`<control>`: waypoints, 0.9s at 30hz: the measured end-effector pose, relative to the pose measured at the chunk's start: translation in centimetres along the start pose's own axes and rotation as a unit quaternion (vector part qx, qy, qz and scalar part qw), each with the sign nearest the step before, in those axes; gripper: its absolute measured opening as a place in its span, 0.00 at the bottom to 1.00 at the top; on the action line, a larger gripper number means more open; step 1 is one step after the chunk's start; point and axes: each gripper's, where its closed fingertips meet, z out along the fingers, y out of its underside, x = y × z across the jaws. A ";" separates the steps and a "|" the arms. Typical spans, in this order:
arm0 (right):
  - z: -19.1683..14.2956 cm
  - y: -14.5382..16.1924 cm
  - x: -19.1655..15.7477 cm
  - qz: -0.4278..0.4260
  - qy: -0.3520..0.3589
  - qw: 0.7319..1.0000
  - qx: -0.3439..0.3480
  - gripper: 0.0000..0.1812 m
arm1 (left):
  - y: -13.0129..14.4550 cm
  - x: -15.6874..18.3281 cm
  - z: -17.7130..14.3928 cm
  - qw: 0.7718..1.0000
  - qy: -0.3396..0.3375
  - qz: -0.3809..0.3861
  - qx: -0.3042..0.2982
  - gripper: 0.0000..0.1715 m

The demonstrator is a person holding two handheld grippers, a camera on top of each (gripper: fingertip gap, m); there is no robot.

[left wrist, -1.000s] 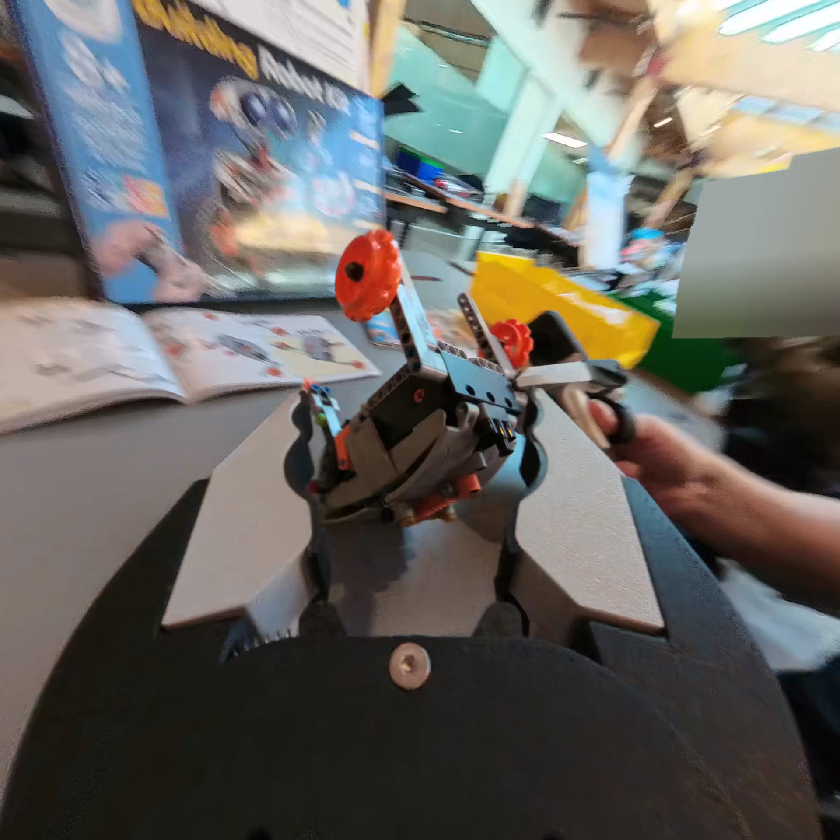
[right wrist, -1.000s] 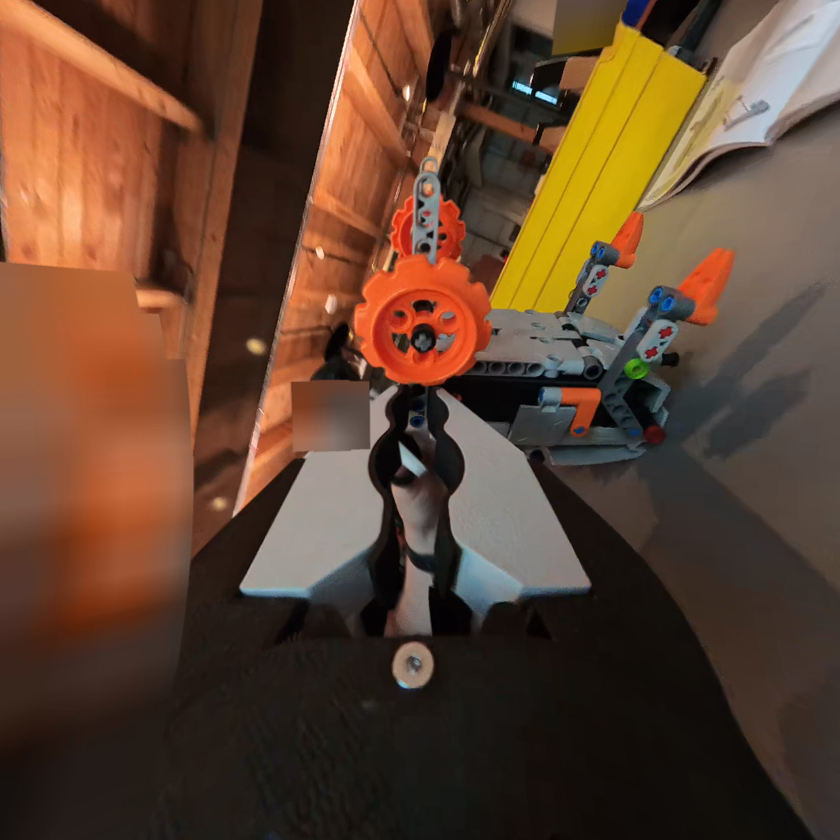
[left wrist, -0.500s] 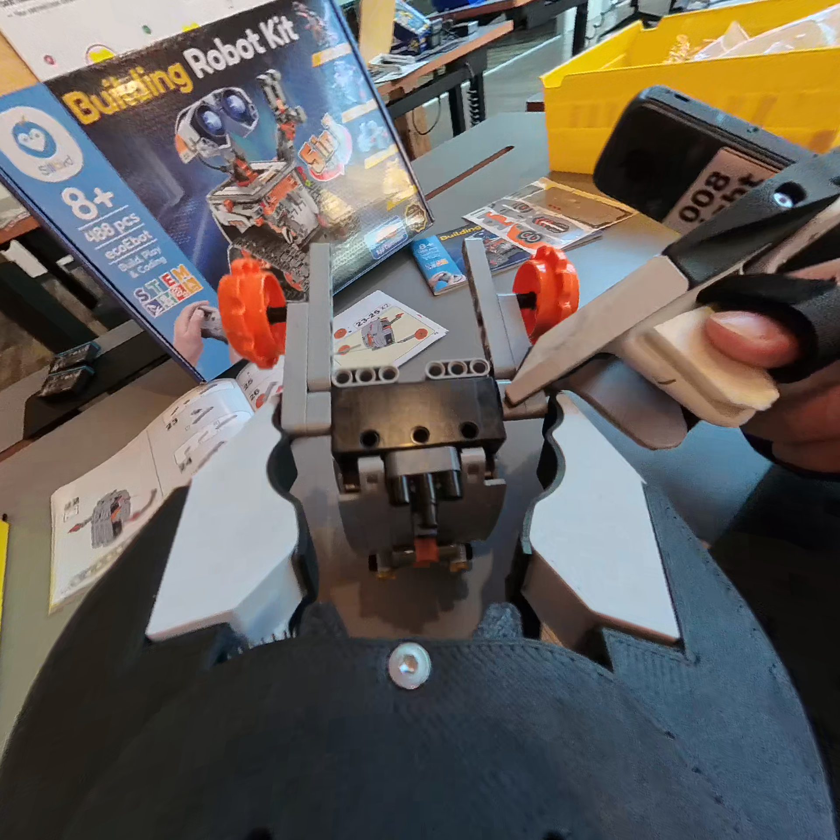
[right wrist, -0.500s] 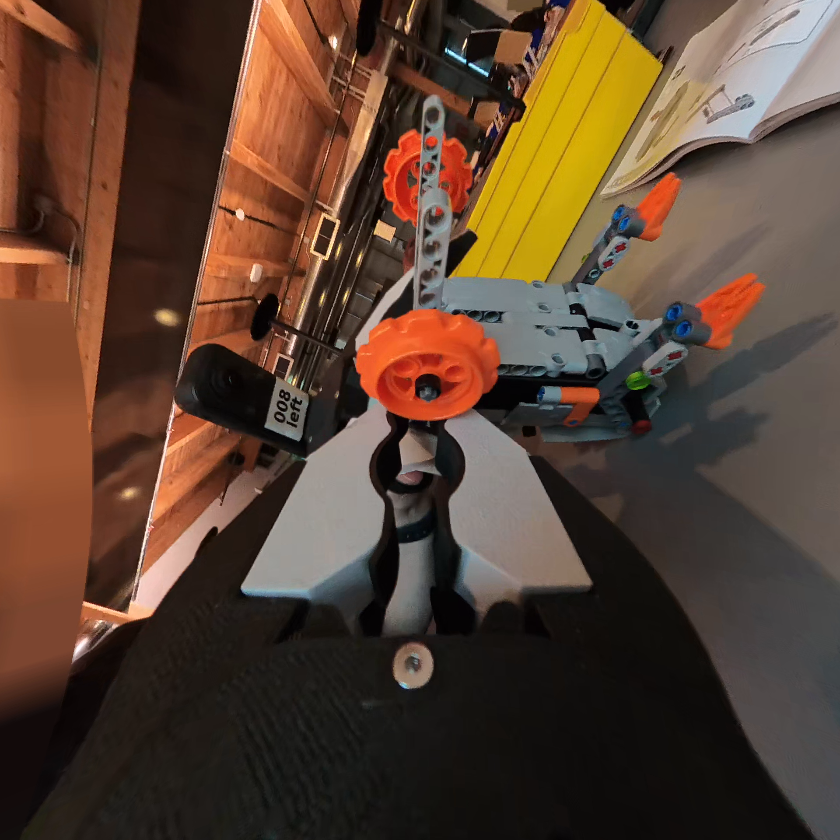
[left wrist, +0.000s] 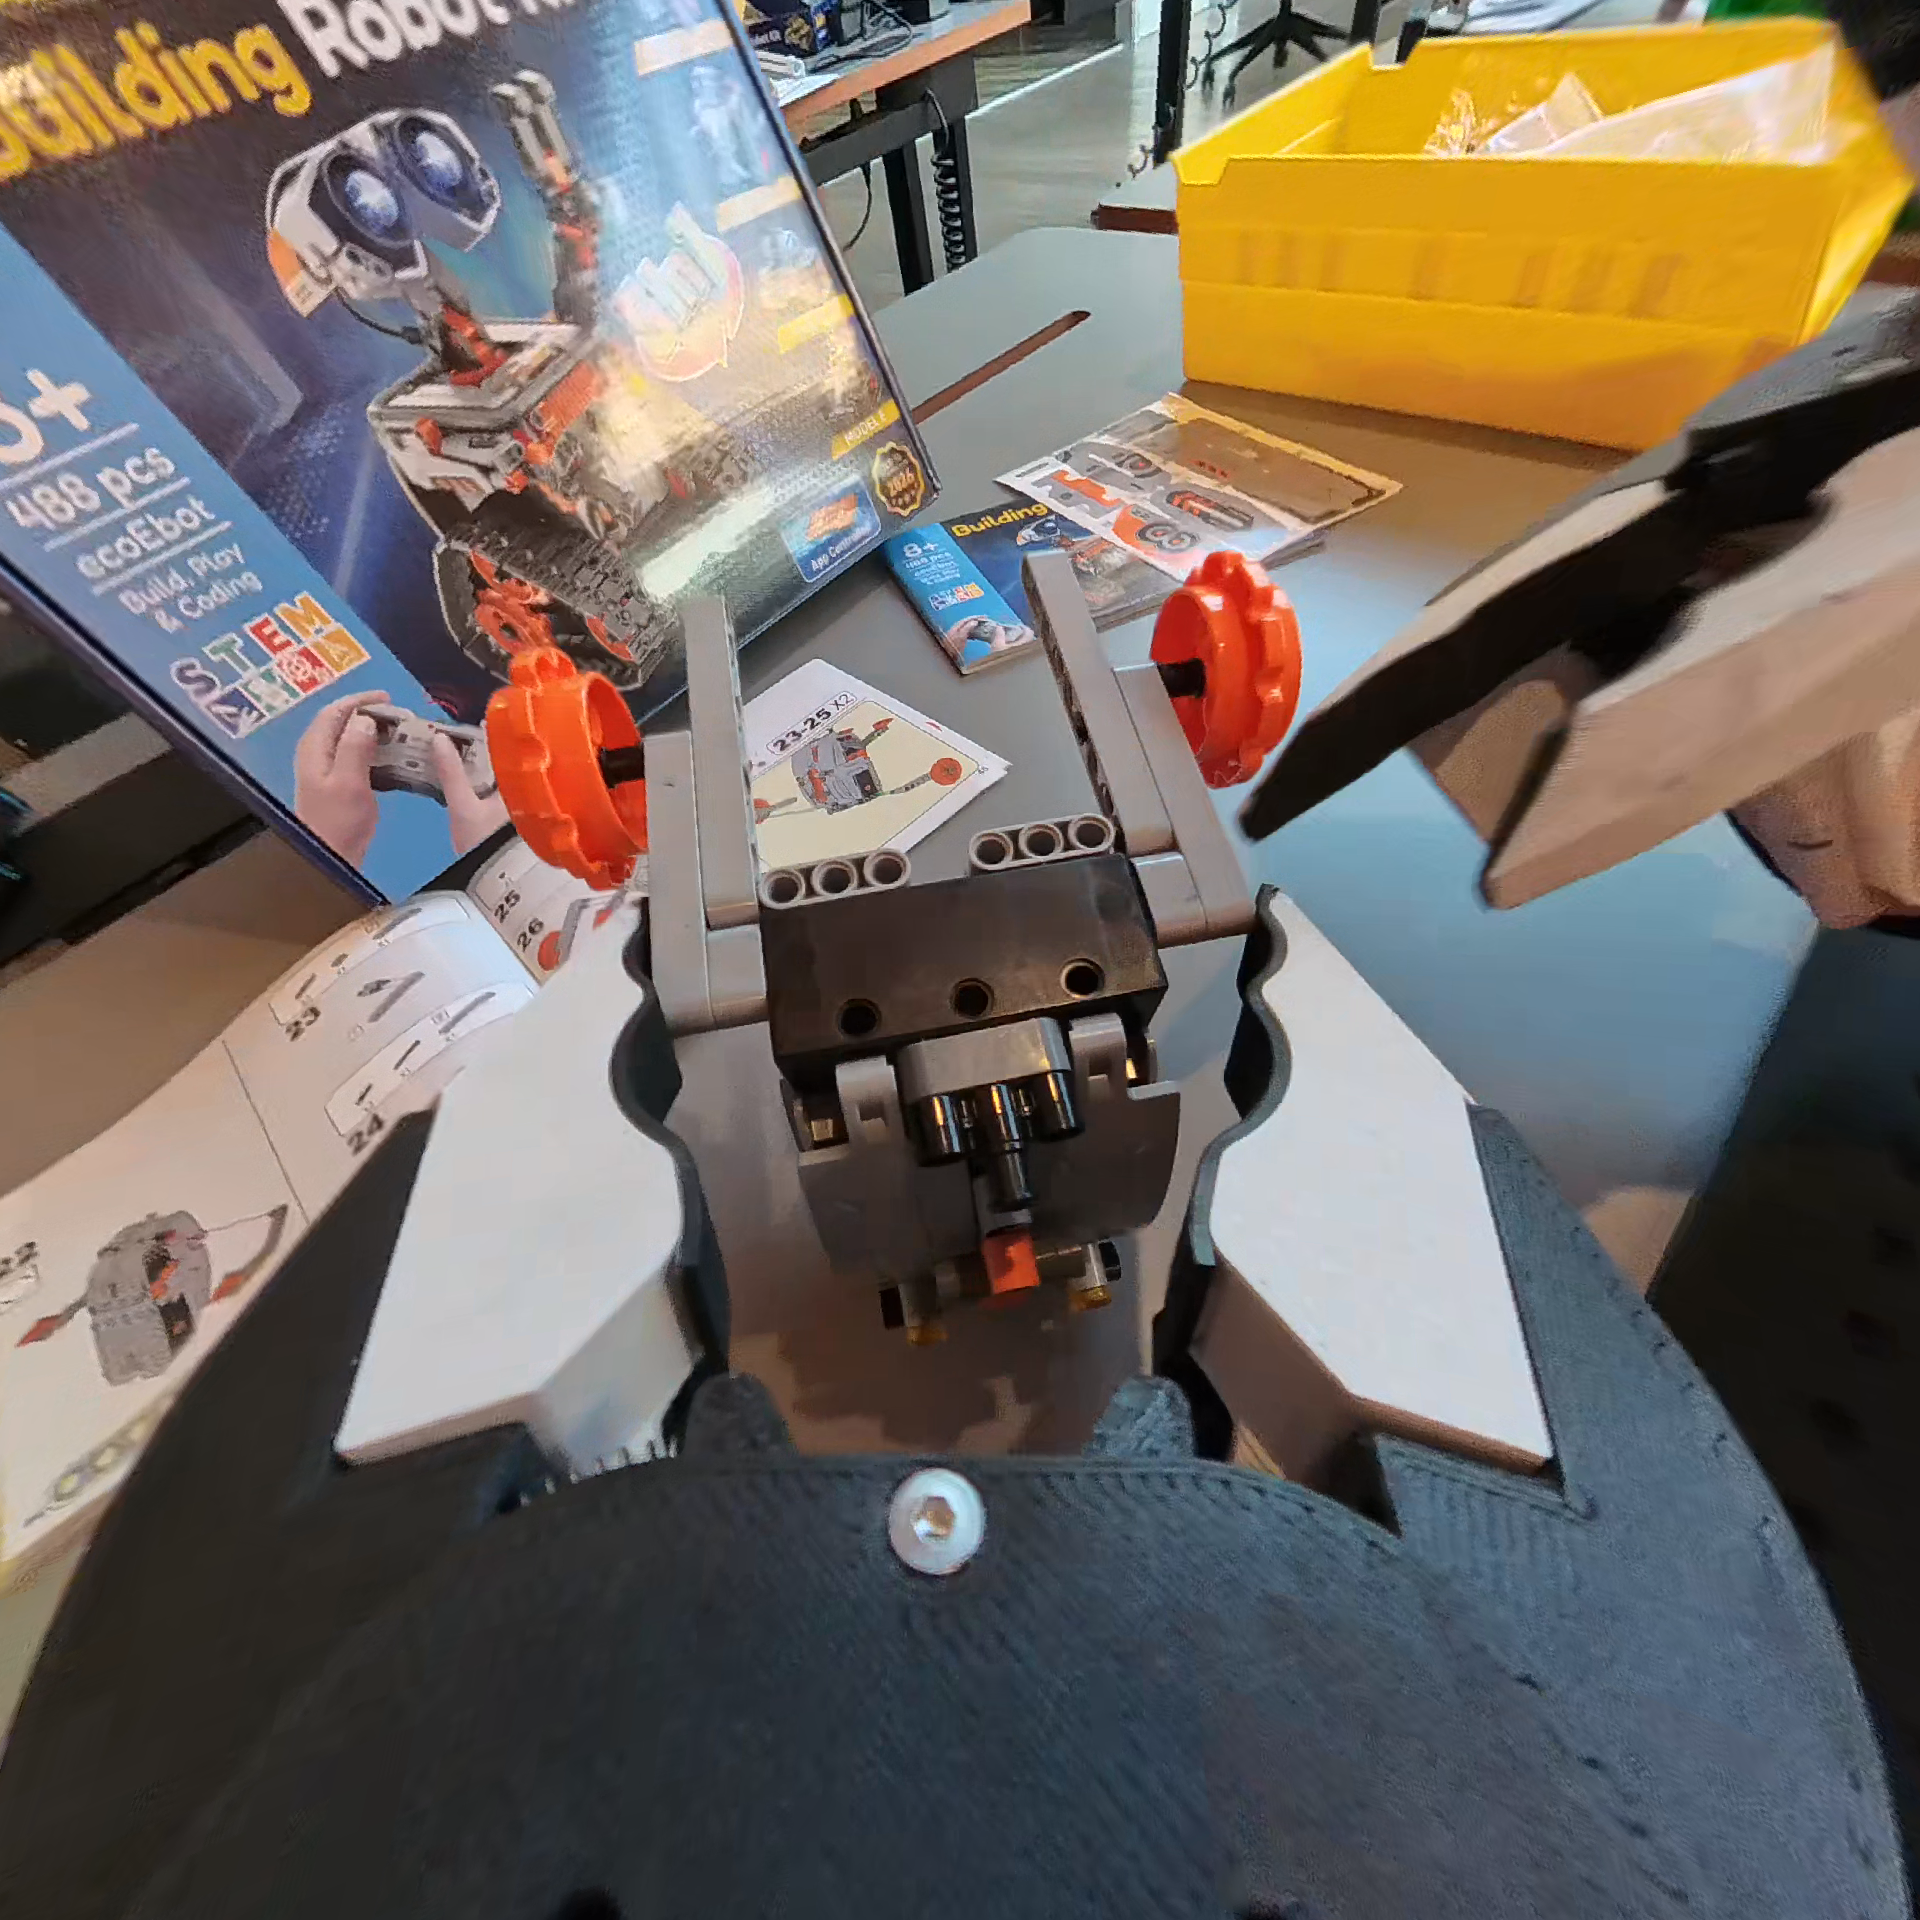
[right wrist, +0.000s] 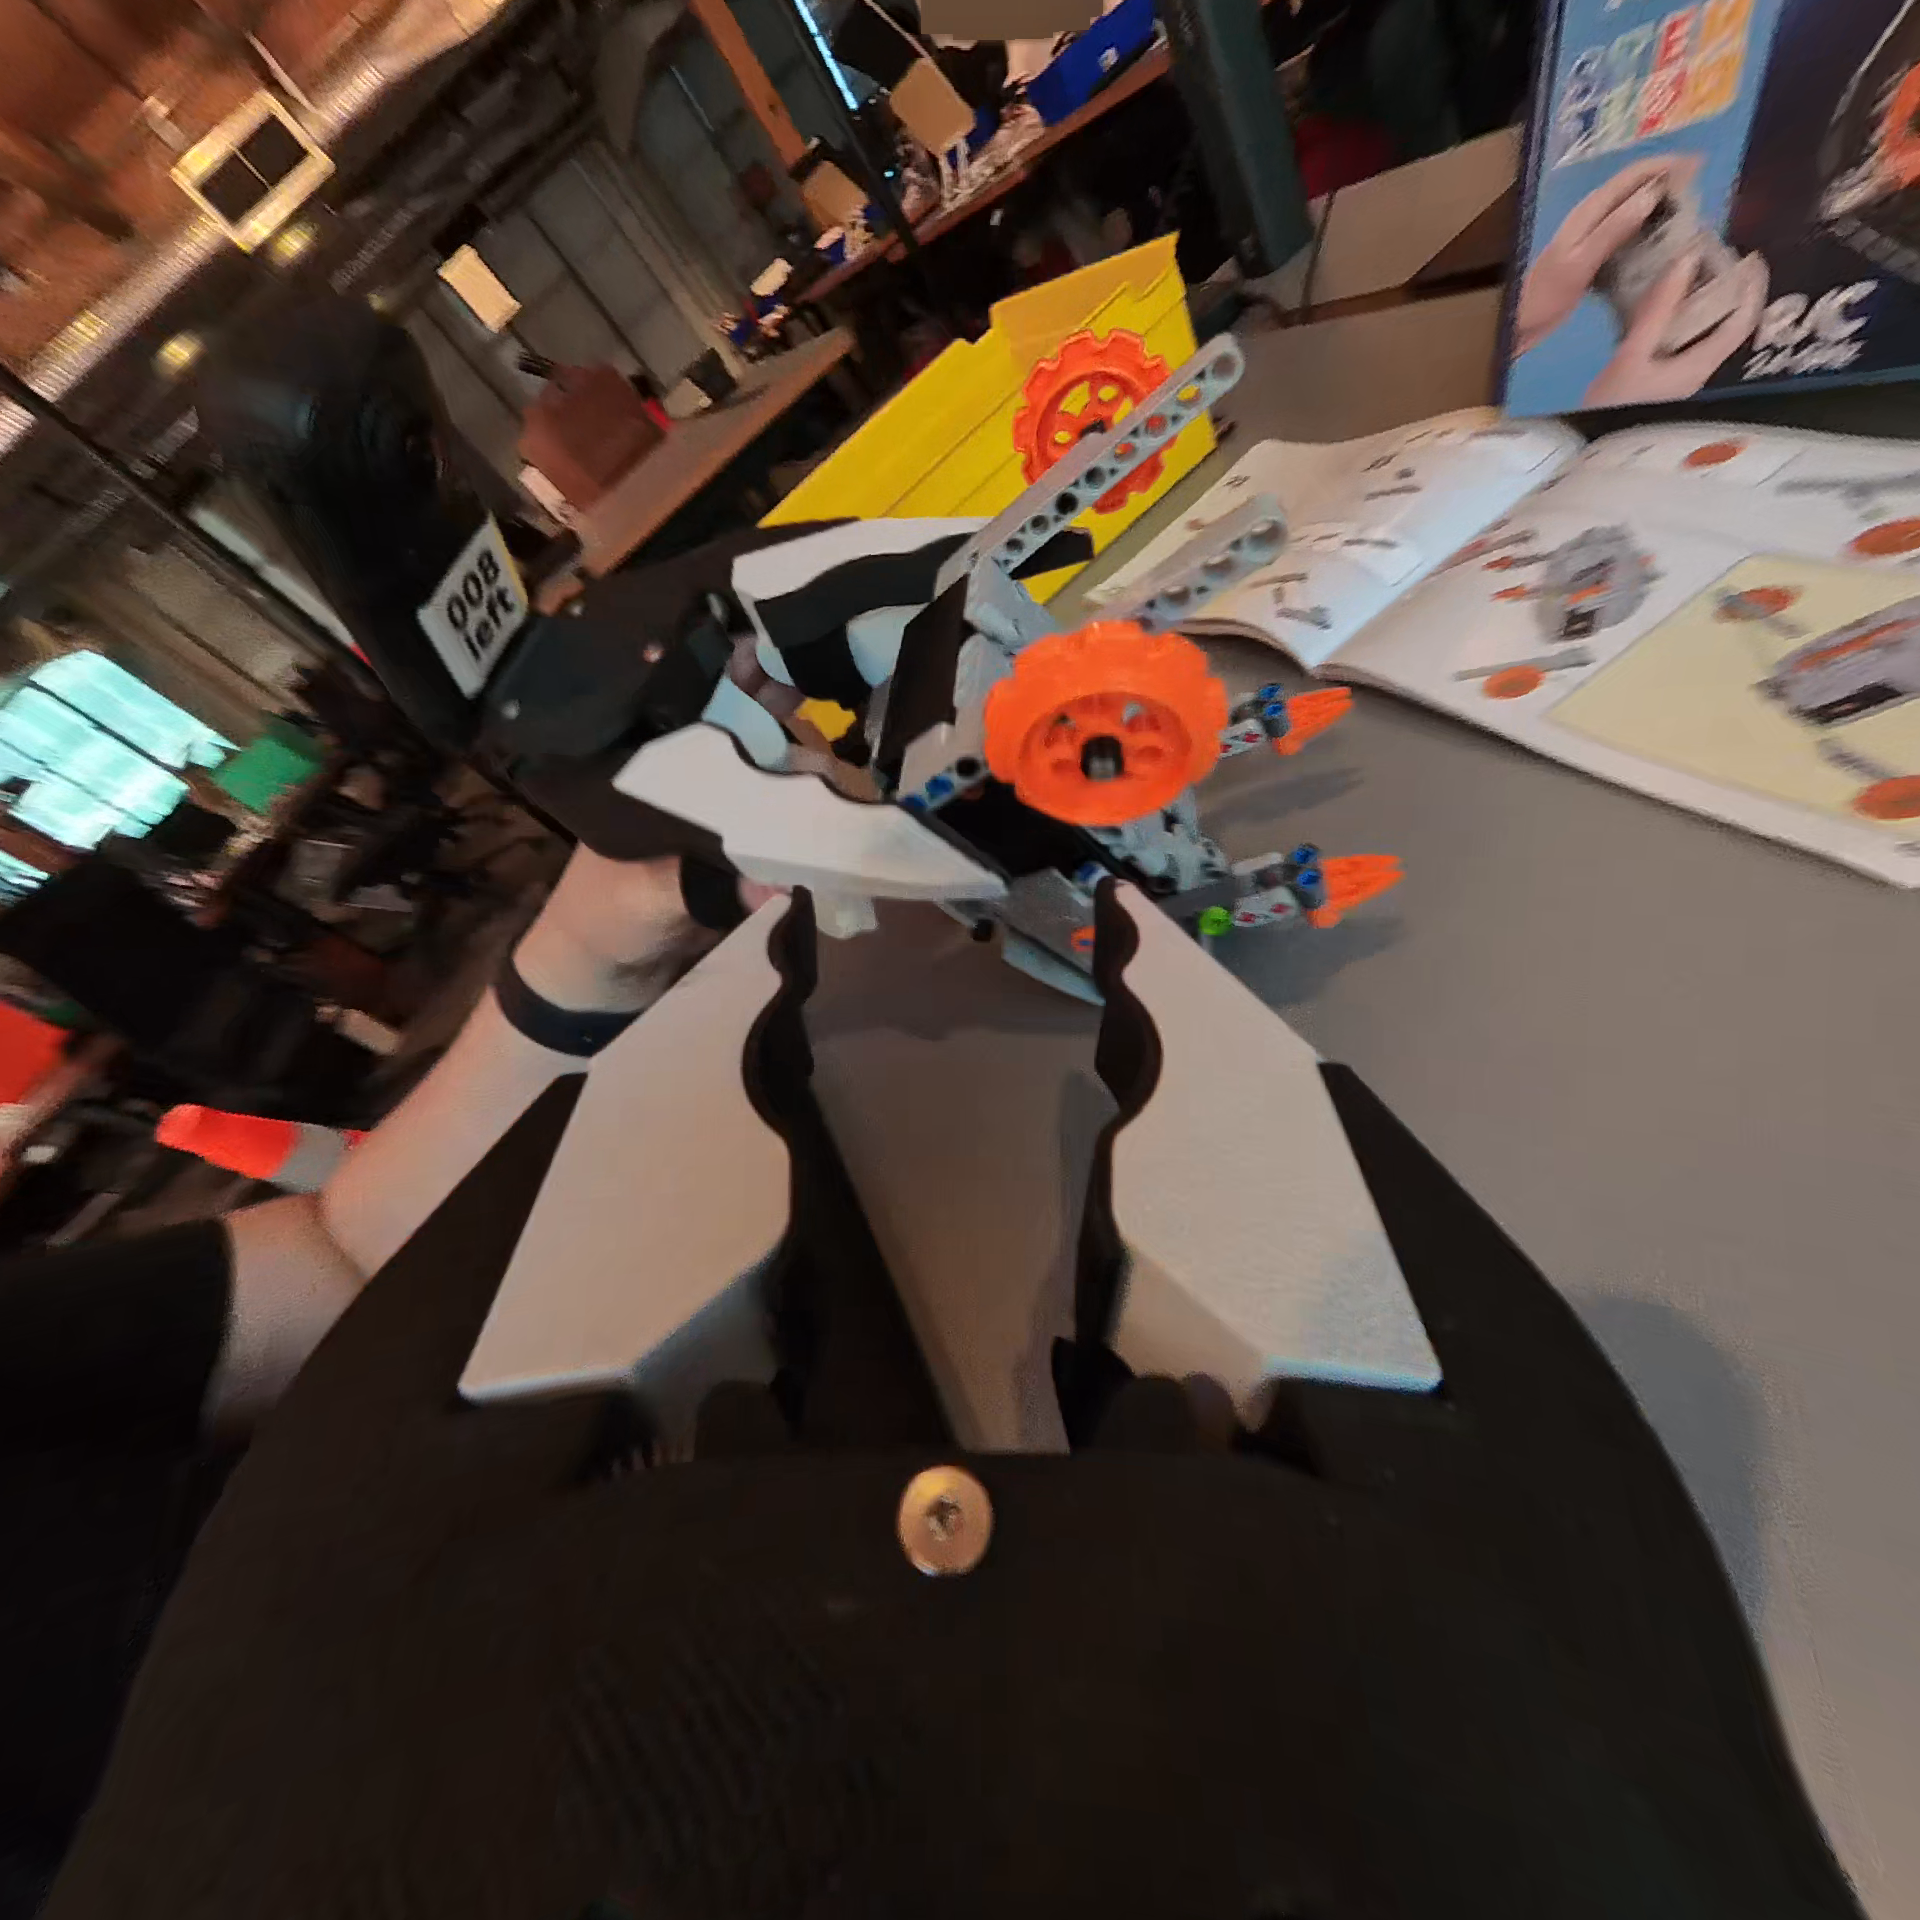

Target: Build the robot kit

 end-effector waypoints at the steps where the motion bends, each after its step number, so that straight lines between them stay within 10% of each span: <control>1: -0.7 0.0 0.5 -0.027 0.026 0.999 -0.001 0.29 | 0.0 -0.3 0.0 1.000 0.005 -0.014 0.002 0.63; 5: -4.7 -0.3 6.0 -0.218 0.223 0.950 -0.026 0.28 | 0.1 -0.8 -0.2 0.999 0.031 -0.039 0.002 0.63; 10: -11.1 -3.3 12.6 -0.471 0.489 0.717 -0.155 0.29 | 0.1 0.2 0.0 0.998 0.055 0.006 -0.014 0.63; 27: -10.7 -0.9 14.1 -0.422 0.478 0.740 -0.213 0.30 | -0.1 1.1 0.1 0.998 0.037 0.048 0.003 0.63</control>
